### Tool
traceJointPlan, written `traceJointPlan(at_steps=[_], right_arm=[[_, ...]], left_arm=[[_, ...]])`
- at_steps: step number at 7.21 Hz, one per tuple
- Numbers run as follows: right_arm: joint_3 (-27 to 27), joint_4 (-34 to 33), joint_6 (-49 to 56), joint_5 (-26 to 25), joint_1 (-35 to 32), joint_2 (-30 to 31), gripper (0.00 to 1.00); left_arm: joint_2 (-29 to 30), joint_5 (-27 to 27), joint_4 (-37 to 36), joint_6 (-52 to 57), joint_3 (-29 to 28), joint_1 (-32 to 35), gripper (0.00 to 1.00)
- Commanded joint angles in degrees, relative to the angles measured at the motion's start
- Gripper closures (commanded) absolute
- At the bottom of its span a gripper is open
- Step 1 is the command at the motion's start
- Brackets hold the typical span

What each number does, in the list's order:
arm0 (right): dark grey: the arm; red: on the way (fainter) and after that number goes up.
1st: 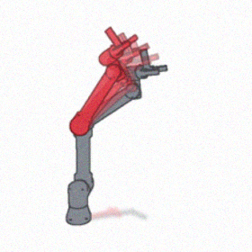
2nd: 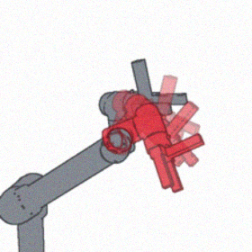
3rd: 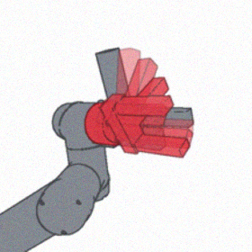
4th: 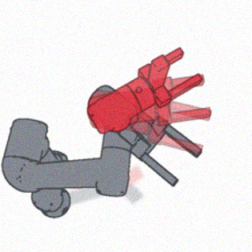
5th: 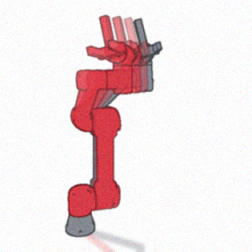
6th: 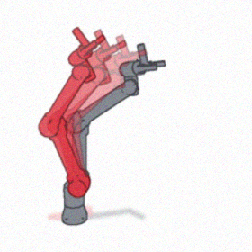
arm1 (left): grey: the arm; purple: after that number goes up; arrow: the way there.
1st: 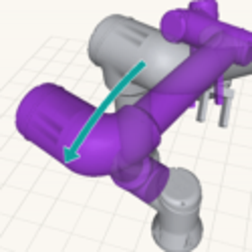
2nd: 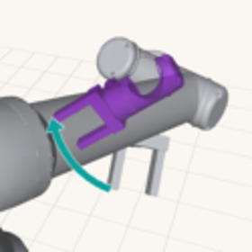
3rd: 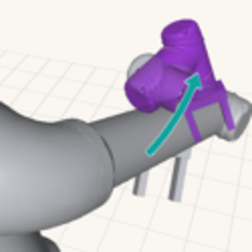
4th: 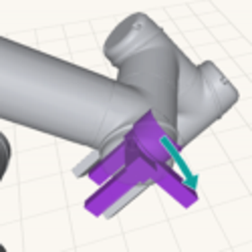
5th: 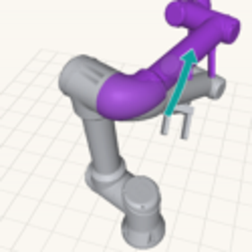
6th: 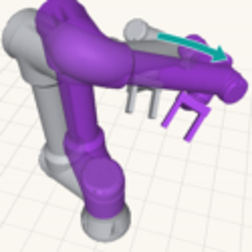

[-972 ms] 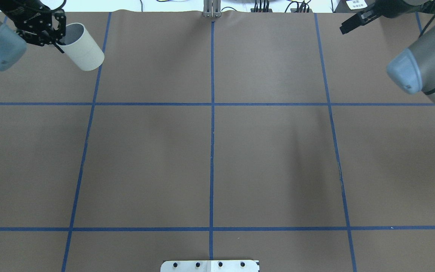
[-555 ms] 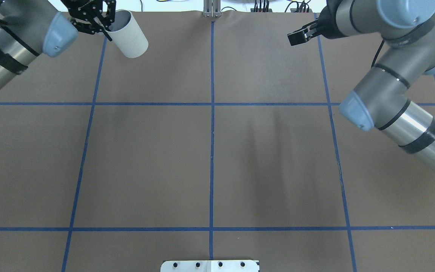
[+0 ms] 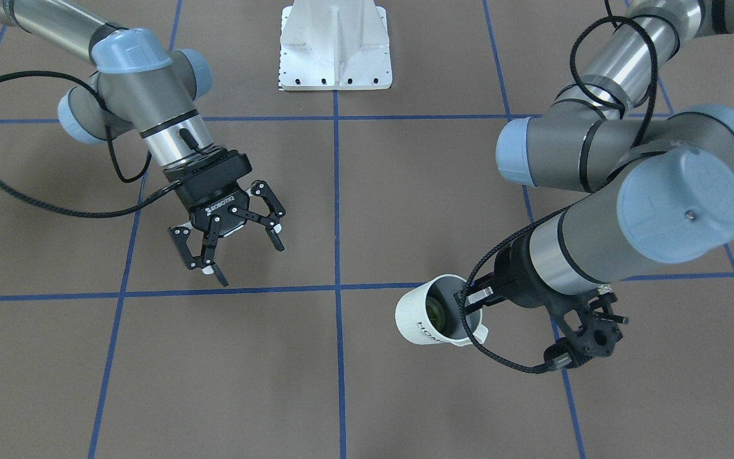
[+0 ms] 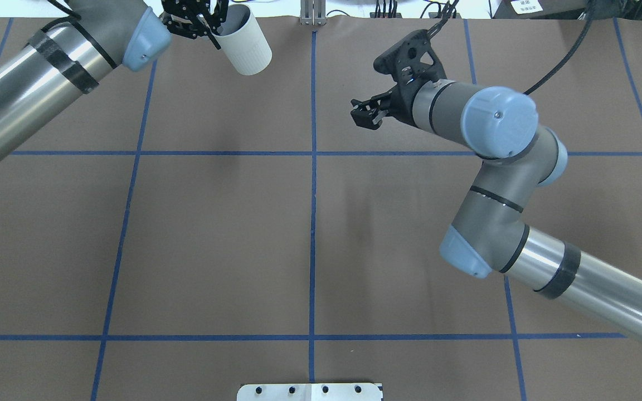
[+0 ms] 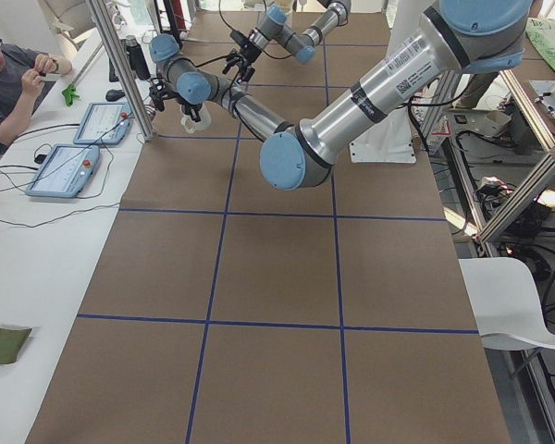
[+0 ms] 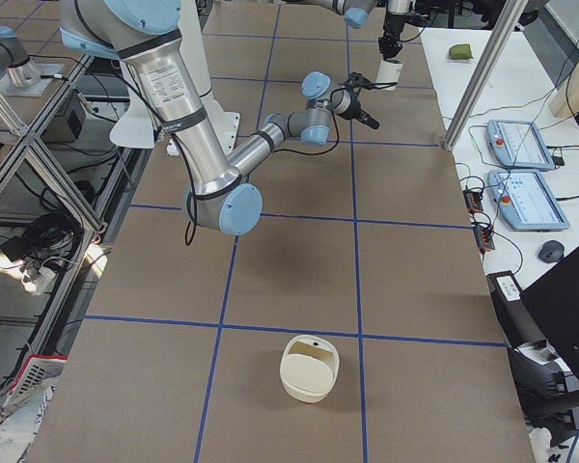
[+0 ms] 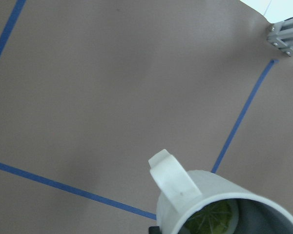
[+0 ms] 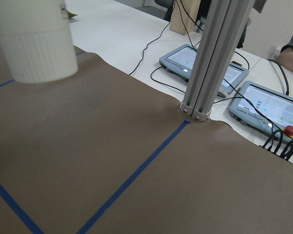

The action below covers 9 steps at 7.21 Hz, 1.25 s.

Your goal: Left arm hands cup to right arm to dump lemon

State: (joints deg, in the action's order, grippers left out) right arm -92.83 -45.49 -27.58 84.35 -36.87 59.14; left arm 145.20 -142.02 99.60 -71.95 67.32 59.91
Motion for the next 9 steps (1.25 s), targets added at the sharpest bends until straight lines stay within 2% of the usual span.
traceJointPlan(at_steps=[1,3,7,9], right_arm=[[-0.42,0.31,2.80,-8.02,6.69,-2.43,0.00],[-0.24,-3.79,3.15,-13.92,10.31,-6.30,0.00],[1.42,-5.23,3.06,-15.00,10.59,-8.07,0.00],[3.26,-4.97,2.62,-15.35,10.50,-9.21,0.00]], left_arm=[[0.87,-3.25,0.06,2.60,-0.70,-0.50,1.00],[0.87,-3.26,0.33,2.69,-0.35,-2.69,1.00],[0.70,-3.35,0.24,2.61,1.05,-3.40,1.00],[0.52,-6.06,-0.02,2.43,2.29,-3.40,1.00]])
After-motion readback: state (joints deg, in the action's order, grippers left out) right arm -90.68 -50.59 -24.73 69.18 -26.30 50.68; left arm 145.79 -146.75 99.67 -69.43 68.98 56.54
